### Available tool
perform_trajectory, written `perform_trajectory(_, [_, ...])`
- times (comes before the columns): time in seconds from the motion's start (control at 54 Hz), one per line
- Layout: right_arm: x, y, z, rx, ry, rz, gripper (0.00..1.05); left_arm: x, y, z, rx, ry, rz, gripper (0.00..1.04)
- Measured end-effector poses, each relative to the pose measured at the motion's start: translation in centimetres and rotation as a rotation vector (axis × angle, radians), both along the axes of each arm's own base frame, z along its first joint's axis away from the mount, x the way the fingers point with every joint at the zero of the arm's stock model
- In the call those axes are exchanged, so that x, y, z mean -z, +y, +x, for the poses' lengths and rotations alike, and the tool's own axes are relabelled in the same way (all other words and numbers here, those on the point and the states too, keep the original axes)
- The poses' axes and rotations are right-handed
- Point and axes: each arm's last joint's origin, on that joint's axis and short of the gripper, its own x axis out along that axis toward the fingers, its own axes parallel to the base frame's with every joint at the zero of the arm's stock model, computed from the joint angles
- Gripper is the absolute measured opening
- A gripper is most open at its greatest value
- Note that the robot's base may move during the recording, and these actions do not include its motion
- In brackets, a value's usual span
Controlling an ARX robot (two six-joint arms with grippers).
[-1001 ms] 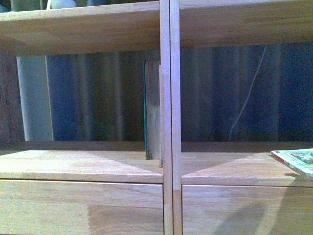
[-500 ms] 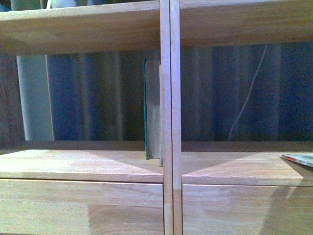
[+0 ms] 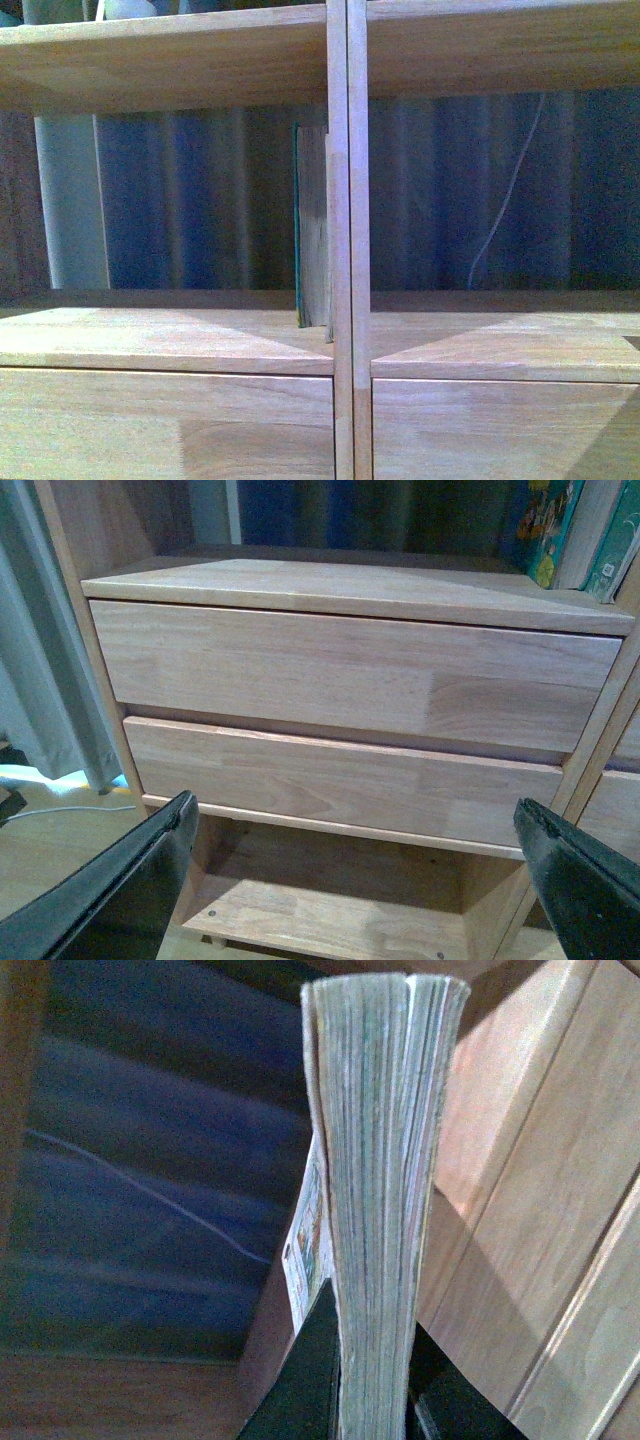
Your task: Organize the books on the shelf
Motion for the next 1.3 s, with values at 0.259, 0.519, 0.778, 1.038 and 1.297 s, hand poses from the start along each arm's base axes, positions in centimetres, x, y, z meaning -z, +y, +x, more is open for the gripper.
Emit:
perform_trajectory(0.259, [-4.0,2.7,-5.9,-0.082,-0.158,-0.127,0.07,0.0,0.0,0.0,0.0,0.0,0.0,0.97])
perform_trajectory(0.519, [-5.9,6.5,-9.8,-0.174,-0.262,-0.243,0.07,0.0,0.0,0.0,0.0,0.0,0.0,0.97])
perform_trajectory(0.778, [-7.5,9.7,-9.1,-0.309,-0.383,-0.341,0.07,0.0,0.0,0.0,0.0,0.0,0.0,0.97])
perform_trajectory(1.038, [-9.3,11.3,-5.2,-0.386,-0.398,-0.411,0.07,0.0,0.0,0.0,0.0,0.0,0.0,0.97])
perform_trajectory(1.297, [-10.1,11.1,-3.3,-0.387,-0.379,-0.435,0.07,-2.2,-1.0,1.5,0.723,0.08,-0.263,0.97])
